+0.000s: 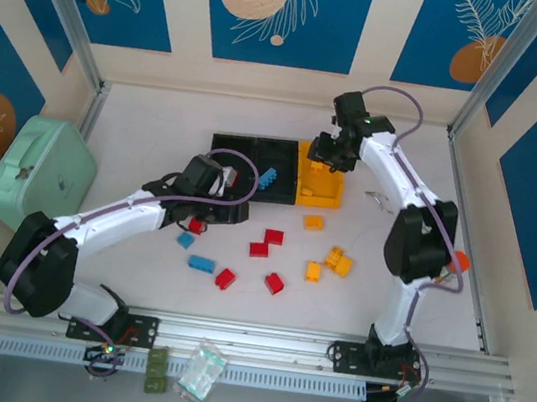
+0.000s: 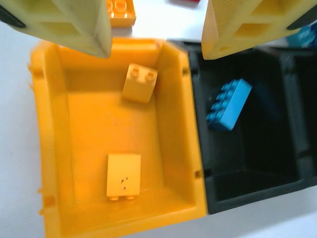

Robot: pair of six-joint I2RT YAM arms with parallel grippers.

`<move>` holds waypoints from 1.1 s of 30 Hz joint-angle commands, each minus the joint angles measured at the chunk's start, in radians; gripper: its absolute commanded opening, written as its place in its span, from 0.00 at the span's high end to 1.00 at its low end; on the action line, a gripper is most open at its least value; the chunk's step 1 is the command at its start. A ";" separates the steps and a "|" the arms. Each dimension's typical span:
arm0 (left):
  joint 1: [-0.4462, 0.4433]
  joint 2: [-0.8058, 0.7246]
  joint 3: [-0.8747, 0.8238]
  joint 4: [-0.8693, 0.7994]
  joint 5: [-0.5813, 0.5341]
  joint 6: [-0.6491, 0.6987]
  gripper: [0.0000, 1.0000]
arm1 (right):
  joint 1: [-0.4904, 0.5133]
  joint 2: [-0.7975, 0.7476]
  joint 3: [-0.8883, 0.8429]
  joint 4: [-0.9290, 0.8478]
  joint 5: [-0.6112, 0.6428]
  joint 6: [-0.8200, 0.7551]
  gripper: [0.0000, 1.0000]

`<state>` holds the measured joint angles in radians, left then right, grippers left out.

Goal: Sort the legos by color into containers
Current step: Place the lego in the container, then separate the legos at the middle-right of the table.

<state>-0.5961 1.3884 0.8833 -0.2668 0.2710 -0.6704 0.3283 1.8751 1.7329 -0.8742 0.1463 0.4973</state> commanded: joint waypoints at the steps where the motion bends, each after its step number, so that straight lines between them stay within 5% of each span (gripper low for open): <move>1: -0.008 -0.006 0.005 0.034 0.060 0.045 0.48 | -0.001 -0.125 -0.136 0.015 -0.025 -0.006 0.47; 20: -0.122 0.085 0.056 0.090 0.111 0.108 0.47 | -0.067 -0.491 -0.733 -0.053 0.012 0.145 0.39; 33: -0.148 0.124 0.065 0.111 0.112 0.097 0.48 | -0.072 -0.439 -0.932 0.085 -0.073 0.231 0.47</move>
<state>-0.7319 1.5032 0.9184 -0.1707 0.3672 -0.5854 0.2577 1.4155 0.8139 -0.8169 0.0990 0.6952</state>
